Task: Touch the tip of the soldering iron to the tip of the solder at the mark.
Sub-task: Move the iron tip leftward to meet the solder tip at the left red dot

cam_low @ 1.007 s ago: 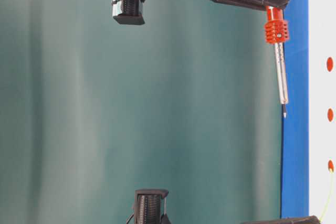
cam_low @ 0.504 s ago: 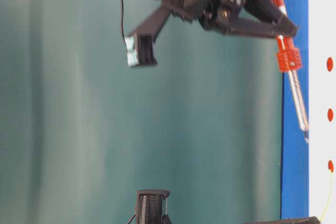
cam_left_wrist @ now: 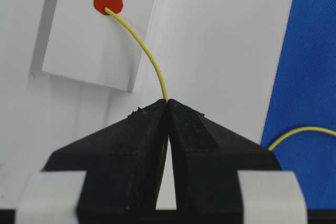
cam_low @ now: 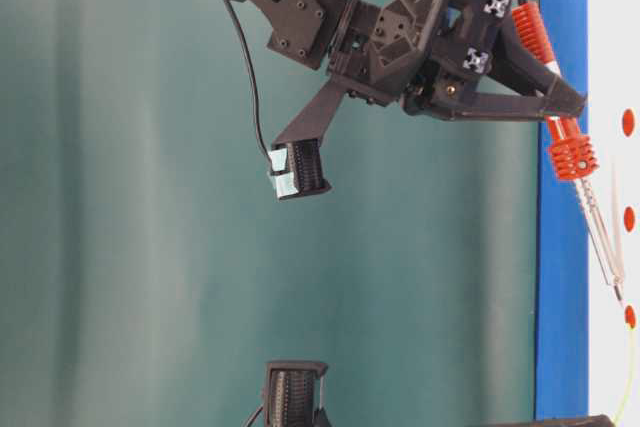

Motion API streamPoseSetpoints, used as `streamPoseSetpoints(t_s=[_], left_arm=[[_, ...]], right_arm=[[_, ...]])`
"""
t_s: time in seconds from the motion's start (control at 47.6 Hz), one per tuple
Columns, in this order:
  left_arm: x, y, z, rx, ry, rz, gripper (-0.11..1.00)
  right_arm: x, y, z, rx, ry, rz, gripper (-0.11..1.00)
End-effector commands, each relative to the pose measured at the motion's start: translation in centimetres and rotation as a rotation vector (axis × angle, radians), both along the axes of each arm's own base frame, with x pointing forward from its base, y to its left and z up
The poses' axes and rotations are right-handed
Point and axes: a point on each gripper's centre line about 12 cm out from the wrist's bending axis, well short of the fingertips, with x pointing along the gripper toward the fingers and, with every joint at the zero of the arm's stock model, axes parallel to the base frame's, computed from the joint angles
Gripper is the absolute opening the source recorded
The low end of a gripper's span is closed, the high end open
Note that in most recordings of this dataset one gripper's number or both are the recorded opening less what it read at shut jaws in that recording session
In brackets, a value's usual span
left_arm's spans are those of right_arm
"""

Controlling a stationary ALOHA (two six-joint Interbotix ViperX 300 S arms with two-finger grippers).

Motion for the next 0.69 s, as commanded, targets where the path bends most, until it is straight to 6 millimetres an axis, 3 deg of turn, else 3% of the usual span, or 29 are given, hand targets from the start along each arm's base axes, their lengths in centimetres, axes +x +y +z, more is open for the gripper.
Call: streamPoseSetpoints(t_s=[0.0,0.672], left_arm=[[0.65,0.14,0.91,0.005,-0.029,0.001,0.01],[1.33,0.38,0.97,-0.001,-0.003,0.009,0.01]], right_arm=[[0.61,0.41,1.25,-0.01,-0.037,0.014,0.06],[0.64,0.55,1.22,-0.03,-0.036,0.029,0.06]])
